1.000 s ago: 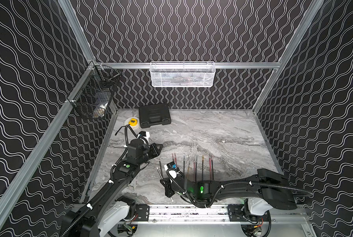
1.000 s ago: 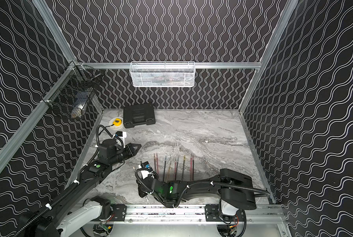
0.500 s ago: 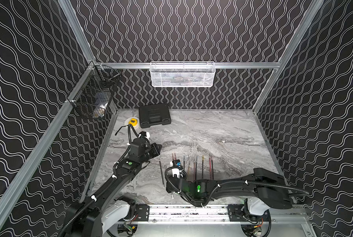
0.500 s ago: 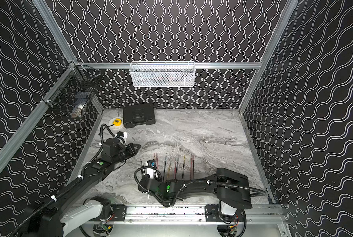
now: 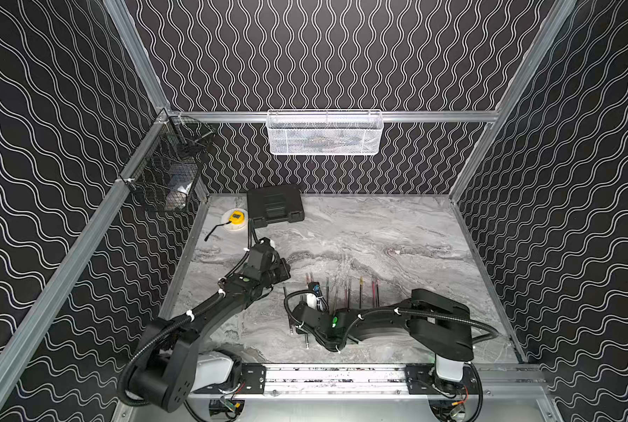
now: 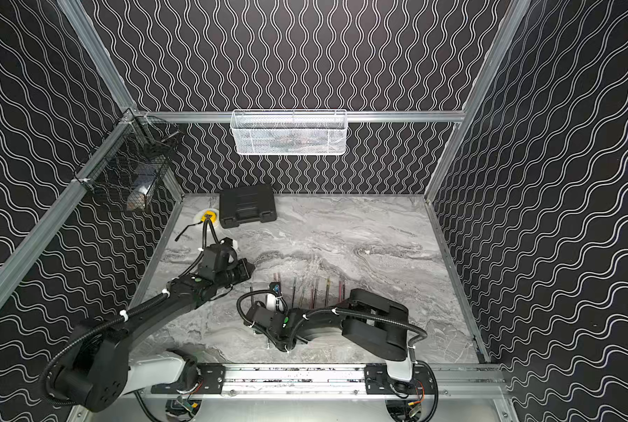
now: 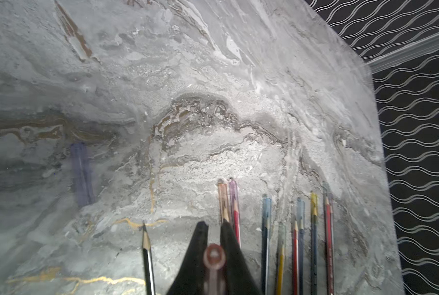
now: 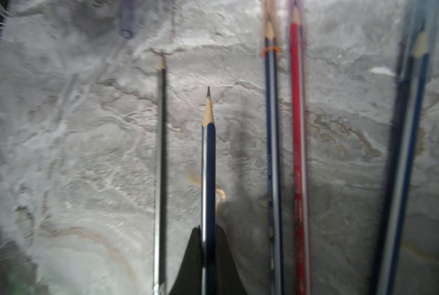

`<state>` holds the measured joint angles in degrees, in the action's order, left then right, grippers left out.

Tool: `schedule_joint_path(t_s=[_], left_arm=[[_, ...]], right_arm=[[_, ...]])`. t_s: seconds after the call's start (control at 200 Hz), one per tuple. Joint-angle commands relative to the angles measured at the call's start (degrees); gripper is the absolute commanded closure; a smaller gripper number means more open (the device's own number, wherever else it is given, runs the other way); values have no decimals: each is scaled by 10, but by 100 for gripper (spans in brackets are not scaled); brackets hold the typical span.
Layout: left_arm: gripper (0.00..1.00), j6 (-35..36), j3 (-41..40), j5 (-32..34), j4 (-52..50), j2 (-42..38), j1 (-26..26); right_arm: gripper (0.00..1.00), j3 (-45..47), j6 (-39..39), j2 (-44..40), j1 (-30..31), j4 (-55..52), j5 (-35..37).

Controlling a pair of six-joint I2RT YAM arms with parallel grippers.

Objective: Remove the protective cover of the pencils
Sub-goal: Place the pencil at the center of the board.

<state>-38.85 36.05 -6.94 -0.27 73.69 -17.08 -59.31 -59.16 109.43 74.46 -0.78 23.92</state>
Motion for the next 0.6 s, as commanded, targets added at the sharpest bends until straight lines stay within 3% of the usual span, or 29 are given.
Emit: schedule_joint_path(t_s=[0.0, 0.23, 0.32, 0.595], left_arm=[[100, 19, 11, 37, -11, 20, -8], [100, 28, 35, 57, -20, 80, -14], [100, 29, 50, 65, -31, 111, -16], [100, 28, 77, 79, -44, 180, -21]], right_arm=[[100, -2, -20, 11, -6, -2, -14], [100, -3, -21, 13, -11, -15, -3], [89, -3, -18, 11, -11, -14, -5], [80, -11, -14, 7, -11, -26, -2]])
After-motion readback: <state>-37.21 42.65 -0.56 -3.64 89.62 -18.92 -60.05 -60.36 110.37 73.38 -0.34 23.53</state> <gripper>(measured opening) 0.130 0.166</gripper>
